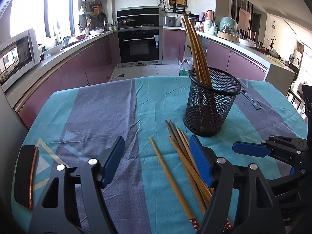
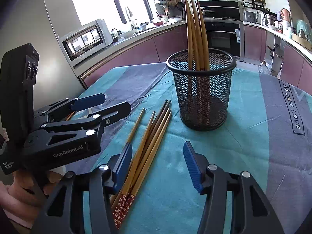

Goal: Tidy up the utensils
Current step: 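Move the open right gripper toward the remaining chopsticks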

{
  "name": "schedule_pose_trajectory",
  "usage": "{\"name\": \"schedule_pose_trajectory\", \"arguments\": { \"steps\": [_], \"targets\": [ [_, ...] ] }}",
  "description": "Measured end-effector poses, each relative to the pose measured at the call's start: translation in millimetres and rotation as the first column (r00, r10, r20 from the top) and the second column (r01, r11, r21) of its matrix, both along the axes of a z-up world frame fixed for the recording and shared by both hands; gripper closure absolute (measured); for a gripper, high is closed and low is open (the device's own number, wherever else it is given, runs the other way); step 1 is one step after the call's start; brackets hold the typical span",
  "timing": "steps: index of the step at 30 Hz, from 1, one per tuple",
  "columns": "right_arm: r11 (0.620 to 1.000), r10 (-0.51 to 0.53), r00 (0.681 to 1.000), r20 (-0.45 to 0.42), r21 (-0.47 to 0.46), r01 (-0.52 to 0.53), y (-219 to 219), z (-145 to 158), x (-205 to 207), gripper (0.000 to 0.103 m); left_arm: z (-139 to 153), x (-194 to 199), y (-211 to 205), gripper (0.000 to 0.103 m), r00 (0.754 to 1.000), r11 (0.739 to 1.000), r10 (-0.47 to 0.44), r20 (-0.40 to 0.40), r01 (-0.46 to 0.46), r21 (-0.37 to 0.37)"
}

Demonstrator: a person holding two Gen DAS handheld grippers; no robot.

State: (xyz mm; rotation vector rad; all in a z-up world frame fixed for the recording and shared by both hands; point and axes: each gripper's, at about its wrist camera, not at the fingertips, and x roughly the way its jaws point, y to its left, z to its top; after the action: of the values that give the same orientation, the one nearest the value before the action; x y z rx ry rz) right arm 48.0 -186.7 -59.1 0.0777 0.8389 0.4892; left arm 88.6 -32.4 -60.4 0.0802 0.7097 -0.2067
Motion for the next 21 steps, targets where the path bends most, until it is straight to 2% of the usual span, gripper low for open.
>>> {"name": "schedule_pose_trajectory", "arguments": {
  "steps": [7,21],
  "targets": [
    [1.000,0.005,1.000,-0.023,-0.013,-0.005,5.6,-6.0,1.8,0.052,-11.5,0.2,5.0,0.039,0.999,1.000,-0.003,-0.037,0.003,-0.001],
    [0.999,0.011,0.998,-0.069,-0.043,-0.014,10.4,-18.4,5.5,0.066,-36.9,-0.4,5.2,0.051,0.991,0.999,-0.043,-0.125,0.041,-0.019]
  ]
}}
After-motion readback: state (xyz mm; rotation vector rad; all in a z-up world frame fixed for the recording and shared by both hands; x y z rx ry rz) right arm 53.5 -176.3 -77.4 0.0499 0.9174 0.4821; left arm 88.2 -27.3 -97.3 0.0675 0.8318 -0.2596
